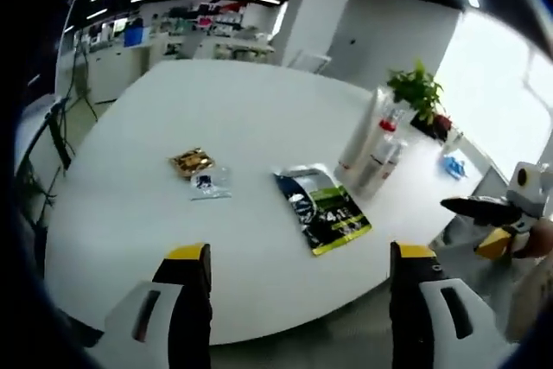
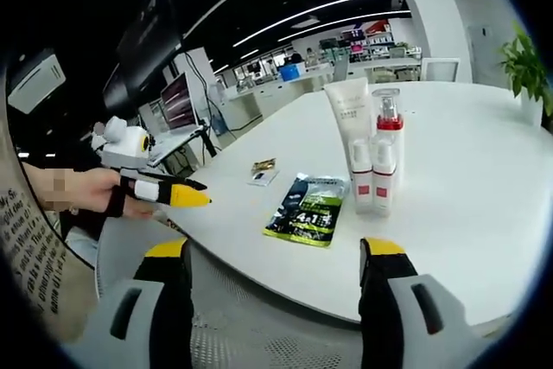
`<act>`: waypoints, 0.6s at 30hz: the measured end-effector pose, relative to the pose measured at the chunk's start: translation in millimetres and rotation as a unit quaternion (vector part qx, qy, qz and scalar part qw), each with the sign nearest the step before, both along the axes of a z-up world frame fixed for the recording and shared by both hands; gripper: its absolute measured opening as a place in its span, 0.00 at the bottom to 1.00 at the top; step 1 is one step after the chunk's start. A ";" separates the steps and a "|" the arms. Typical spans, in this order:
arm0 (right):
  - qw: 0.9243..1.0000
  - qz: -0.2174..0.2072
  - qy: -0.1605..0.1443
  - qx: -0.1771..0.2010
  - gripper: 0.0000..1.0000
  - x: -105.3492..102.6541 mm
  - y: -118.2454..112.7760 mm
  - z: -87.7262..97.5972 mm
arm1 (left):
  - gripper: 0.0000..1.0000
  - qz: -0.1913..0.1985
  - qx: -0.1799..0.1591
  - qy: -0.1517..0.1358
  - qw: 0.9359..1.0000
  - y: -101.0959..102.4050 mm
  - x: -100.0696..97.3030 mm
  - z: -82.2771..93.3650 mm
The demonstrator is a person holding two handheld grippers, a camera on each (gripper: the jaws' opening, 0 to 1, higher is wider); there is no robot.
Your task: Arrange the skincare products in the storage area until every visible bottle or jar stands upright without overlapping.
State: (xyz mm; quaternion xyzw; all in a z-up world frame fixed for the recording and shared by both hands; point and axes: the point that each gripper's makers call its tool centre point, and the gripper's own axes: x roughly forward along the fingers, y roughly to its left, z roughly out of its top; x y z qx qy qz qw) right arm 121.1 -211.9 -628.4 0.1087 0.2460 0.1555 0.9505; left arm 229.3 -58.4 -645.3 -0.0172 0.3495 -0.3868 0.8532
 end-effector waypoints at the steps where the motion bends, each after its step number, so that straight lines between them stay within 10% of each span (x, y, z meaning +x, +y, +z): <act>1: 1.000 0.001 0.000 -0.001 0.80 -0.1 0.3 0.1 | 0.86 -0.004 0.001 -0.006 1.000 0.0 0.0 3.9; 18: 1.000 -0.012 -0.011 -0.002 0.81 1.7 -6.1 0.2 | 0.97 -0.010 -0.022 -0.043 0.999 18.6 -24.6 30.3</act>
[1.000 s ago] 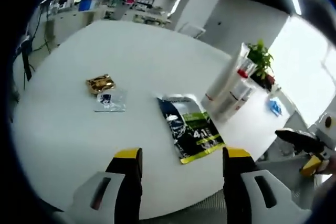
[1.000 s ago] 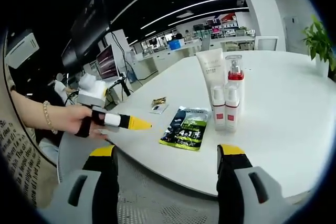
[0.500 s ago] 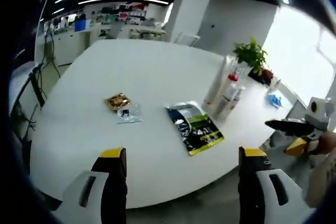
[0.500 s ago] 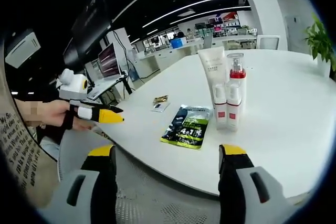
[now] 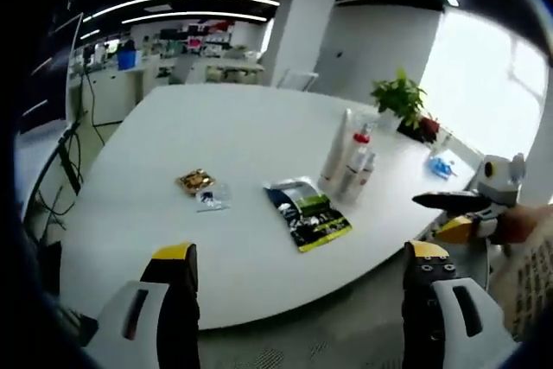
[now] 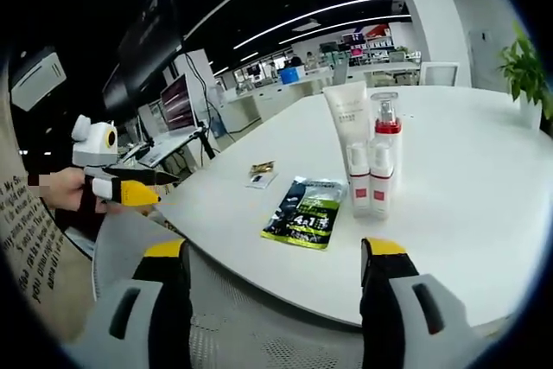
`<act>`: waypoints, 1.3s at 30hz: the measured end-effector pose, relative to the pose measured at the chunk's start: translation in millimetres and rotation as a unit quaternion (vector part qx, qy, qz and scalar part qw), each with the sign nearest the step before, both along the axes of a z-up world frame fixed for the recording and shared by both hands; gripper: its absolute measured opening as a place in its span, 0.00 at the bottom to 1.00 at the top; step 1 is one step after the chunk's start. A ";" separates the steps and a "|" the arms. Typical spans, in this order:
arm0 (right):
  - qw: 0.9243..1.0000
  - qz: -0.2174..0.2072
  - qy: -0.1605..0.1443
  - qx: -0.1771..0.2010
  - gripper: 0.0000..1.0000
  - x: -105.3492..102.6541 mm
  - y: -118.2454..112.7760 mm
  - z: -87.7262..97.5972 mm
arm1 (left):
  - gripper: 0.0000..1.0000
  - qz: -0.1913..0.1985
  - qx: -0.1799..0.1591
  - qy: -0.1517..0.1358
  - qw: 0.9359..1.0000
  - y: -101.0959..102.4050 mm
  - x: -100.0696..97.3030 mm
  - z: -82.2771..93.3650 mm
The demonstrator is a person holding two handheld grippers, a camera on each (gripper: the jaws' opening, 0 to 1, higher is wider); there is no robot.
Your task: Arrange the skincare products in the storage area until every visible bottle or jar stands upright without overlapping.
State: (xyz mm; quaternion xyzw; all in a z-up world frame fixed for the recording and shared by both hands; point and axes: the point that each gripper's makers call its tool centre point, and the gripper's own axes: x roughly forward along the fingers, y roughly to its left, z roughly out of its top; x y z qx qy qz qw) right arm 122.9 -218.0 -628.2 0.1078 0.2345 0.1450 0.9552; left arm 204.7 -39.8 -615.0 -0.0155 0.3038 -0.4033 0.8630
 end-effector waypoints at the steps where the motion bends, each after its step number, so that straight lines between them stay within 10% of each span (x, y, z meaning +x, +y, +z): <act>1: 1.000 -0.001 0.000 0.000 0.81 0.0 -0.1 0.3 | 0.97 0.003 0.003 0.002 1.000 1.5 1.3 -2.5; 13: 1.000 0.000 0.002 0.001 0.80 -0.5 0.5 -0.2 | 0.96 0.003 0.013 0.012 1.000 -1.2 3.1 -5.9; 23: 1.000 0.002 -0.001 -0.005 0.80 -0.5 0.5 0.0 | 0.97 0.026 0.058 0.026 0.998 -9.6 51.4 -16.0; 39: 1.000 0.000 0.006 -0.020 0.81 0.4 -1.2 -2.7 | 0.95 0.061 0.124 0.090 0.986 -12.7 96.3 -71.7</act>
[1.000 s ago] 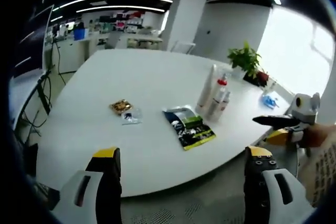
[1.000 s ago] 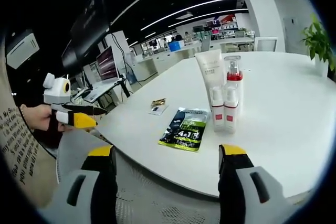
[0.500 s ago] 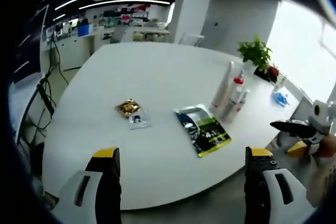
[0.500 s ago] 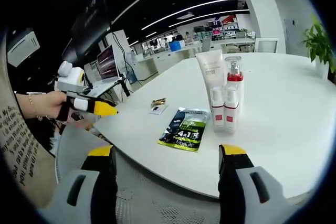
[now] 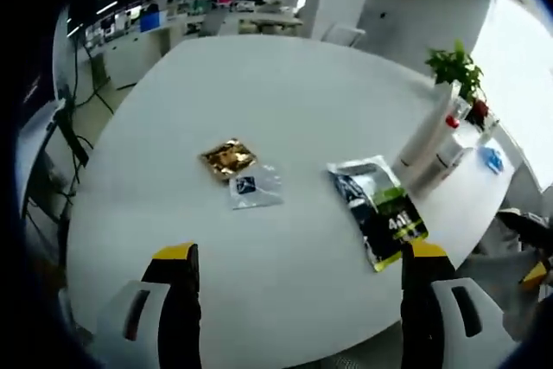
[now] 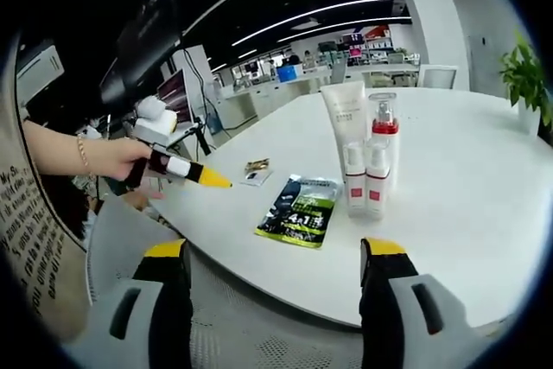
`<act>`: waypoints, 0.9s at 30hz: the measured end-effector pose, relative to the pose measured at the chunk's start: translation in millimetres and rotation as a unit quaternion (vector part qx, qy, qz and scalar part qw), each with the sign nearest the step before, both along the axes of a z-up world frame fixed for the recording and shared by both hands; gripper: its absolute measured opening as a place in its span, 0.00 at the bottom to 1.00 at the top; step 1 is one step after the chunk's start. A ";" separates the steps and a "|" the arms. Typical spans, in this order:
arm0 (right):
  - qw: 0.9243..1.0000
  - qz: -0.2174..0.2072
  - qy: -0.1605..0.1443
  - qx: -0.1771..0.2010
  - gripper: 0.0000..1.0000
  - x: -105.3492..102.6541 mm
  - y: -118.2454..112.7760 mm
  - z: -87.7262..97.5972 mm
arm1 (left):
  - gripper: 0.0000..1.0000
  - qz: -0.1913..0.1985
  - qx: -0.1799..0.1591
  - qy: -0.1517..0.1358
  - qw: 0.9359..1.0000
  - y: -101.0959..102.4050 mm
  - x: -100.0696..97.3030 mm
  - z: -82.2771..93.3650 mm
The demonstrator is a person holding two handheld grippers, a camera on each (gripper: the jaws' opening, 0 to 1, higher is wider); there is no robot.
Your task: Arrange the skincare products in the storage area until every visible bottle or jar stands upright without overlapping.
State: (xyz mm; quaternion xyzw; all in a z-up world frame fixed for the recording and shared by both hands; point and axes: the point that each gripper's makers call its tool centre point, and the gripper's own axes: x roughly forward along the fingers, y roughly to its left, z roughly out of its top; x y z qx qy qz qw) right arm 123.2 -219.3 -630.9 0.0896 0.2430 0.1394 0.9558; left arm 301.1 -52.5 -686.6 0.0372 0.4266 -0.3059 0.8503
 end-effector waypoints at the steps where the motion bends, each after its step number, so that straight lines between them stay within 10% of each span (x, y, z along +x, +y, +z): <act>1: 1.000 -0.001 0.001 0.000 0.81 0.1 -0.2 -0.1 | 0.95 0.006 0.001 0.003 1.000 0.2 2.0 -2.5; 27: 0.999 -0.042 0.024 -0.007 0.81 2.7 -12.1 -7.5 | 0.76 0.068 0.072 0.017 0.995 -13.0 65.6 -47.8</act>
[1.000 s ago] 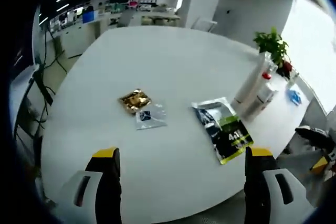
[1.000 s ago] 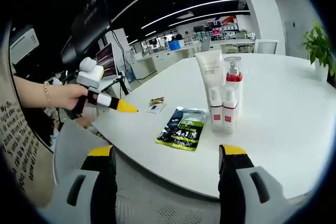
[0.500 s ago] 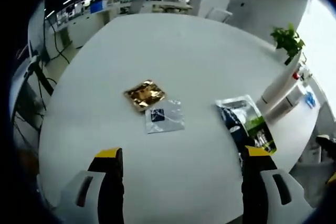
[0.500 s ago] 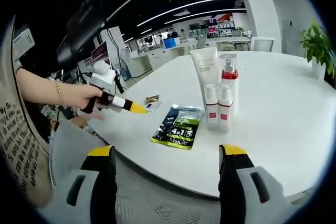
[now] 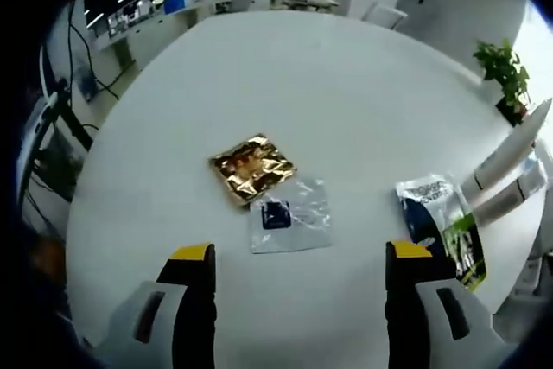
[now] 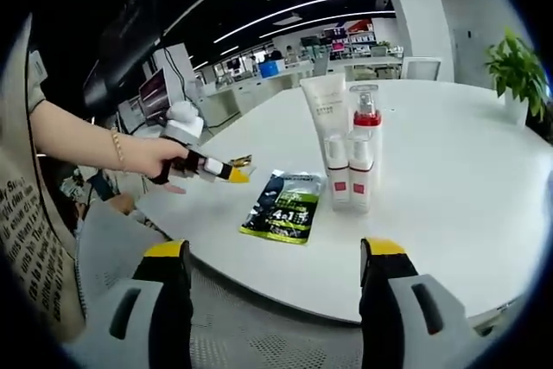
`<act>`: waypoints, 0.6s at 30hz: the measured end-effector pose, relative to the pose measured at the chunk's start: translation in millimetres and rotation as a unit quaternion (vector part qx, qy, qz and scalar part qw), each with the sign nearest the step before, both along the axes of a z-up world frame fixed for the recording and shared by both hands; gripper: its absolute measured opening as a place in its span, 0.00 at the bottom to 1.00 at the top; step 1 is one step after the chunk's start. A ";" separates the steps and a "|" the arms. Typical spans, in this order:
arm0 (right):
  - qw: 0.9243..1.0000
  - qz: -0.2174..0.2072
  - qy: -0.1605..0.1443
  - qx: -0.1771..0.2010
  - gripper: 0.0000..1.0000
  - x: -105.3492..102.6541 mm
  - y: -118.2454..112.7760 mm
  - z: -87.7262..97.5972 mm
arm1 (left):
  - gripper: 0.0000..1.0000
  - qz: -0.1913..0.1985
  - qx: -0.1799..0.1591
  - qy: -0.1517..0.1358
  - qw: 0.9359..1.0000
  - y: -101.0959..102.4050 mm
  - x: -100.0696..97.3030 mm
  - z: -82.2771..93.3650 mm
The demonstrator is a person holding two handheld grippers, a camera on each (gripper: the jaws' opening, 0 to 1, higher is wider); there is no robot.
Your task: Arrange the skincare products in the storage area until every visible bottle or jar stands upright without overlapping.
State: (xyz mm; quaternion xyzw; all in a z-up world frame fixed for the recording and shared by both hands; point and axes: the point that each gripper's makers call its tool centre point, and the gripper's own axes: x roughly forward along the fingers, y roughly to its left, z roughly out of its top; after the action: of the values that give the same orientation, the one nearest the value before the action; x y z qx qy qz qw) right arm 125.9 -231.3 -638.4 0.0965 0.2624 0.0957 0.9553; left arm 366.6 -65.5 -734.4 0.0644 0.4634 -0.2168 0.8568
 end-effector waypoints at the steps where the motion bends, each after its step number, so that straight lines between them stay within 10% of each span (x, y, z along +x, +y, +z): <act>1: 1.000 -0.001 0.001 -0.001 0.80 0.2 0.2 0.0 | 0.74 0.003 0.001 0.000 1.000 -0.5 2.2 -1.2; 18: 1.000 -0.002 0.010 -0.019 0.79 0.7 -1.0 -2.5 | 0.42 0.001 0.033 -0.023 0.999 -6.9 12.2 -5.4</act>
State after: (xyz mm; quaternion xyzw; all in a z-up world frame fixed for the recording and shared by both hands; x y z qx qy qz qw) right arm 126.6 -232.3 -640.9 0.0802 0.2736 0.0880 0.9544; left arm 378.9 -72.4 -739.8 0.0968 0.4508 -0.1989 0.8648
